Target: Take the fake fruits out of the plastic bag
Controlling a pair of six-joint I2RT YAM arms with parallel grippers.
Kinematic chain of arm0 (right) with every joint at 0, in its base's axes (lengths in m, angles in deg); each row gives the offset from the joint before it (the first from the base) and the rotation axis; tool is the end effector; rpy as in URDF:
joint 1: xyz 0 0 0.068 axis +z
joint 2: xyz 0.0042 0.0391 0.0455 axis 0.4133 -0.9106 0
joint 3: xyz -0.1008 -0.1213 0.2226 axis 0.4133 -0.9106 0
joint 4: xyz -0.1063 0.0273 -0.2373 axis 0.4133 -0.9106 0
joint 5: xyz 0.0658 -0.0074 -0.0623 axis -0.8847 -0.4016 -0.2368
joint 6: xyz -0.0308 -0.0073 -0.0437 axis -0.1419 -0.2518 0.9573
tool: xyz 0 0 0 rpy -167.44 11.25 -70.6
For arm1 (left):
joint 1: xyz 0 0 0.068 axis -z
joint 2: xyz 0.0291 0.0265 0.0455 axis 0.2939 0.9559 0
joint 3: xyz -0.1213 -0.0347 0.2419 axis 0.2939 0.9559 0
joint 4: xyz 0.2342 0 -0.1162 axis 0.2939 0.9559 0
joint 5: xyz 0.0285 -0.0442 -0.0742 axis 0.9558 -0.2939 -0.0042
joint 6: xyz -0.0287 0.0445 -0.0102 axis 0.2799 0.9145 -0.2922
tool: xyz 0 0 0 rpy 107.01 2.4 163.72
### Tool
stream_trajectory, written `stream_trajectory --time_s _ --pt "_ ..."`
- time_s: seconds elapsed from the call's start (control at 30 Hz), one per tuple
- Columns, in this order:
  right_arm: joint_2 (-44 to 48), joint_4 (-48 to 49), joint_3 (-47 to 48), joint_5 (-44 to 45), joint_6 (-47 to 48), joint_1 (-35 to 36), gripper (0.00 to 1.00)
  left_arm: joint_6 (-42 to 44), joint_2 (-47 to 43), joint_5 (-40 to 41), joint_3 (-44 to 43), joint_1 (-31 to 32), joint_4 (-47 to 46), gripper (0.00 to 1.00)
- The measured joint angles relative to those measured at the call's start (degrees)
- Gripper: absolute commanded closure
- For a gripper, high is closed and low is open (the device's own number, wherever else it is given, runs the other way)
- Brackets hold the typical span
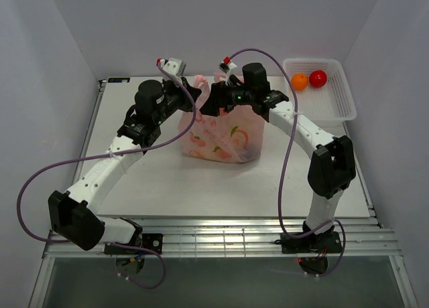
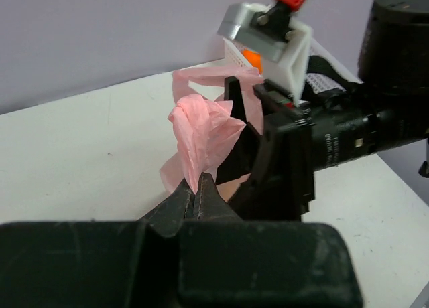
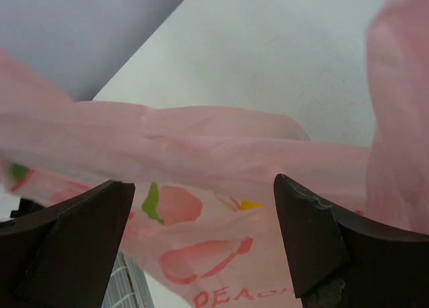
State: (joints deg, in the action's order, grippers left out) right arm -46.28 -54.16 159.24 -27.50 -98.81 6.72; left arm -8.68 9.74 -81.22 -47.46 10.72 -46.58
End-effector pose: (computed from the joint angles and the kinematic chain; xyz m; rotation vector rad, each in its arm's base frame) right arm 0.3588 0.2419 0.3529 -0.7219 1.8466 1.1622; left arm 0.2751 -0.1508 0.4036 0.3530 1.6767 -0.6332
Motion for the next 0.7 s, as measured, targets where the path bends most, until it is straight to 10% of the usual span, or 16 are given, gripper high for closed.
stream_trajectory --time_s 0.3,0.7 --pt "-2.6 -4.57 -1.42 12.09 0.07 1.42 0.1 -0.96 -0.09 3.74 0.57 0.07 0.11 1.0" --pt "1.86 0.11 -16.5 54.6 2.84 4.87 0.1 -2.14 -0.72 6.6 1.05 0.17 0.31 1.0"
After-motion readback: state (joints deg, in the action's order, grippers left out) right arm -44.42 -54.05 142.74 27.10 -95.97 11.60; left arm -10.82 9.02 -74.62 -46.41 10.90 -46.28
